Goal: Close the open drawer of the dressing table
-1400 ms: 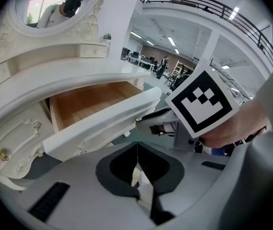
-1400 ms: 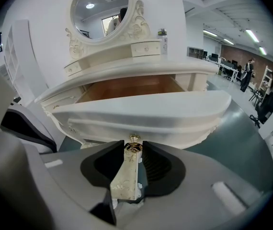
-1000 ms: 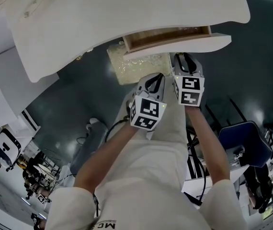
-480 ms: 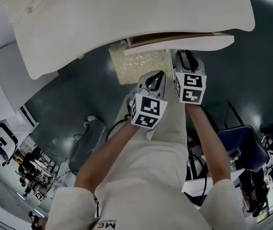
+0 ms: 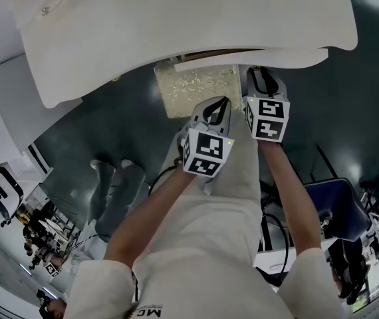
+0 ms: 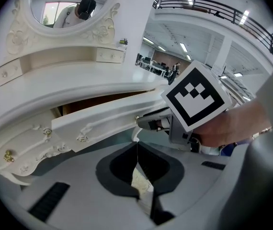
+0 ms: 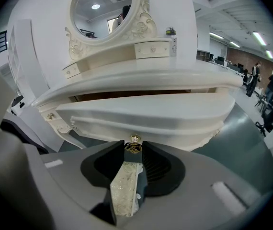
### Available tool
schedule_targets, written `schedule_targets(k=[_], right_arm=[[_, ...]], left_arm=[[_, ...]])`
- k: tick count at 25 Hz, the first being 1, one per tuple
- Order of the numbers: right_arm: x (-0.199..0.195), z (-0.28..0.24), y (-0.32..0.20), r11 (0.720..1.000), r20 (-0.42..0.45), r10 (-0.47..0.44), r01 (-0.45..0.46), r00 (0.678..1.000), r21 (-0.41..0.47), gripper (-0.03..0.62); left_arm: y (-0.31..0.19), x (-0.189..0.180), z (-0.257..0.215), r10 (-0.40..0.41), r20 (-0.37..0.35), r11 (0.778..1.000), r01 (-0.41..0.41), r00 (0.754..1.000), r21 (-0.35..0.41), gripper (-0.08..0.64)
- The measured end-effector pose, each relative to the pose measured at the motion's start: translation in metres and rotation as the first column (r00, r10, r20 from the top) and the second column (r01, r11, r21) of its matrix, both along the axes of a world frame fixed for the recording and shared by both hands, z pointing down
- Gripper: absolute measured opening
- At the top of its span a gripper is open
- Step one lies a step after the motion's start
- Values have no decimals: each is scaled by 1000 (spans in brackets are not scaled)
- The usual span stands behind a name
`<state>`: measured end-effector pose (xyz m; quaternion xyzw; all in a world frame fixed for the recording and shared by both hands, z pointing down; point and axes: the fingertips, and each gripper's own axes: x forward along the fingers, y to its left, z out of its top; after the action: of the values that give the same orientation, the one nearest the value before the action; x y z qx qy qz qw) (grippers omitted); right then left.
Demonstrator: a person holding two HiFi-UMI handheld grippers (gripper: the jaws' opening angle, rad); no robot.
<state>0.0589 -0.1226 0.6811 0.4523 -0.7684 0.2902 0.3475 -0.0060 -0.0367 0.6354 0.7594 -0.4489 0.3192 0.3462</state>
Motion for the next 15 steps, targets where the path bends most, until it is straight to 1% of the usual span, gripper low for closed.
schedule_targets(k=[8,15], right_arm=[[-7,2,-12,1000,1,4,-4,1000,8,115],[-5,1,-22,1000,3,5,-5,1000,18,115]], left_arm=[[-1,-11,3,-24,3,1000,24,1000,-2,9],[-2,-12,3,-43,5,999,43,999,-4,9]])
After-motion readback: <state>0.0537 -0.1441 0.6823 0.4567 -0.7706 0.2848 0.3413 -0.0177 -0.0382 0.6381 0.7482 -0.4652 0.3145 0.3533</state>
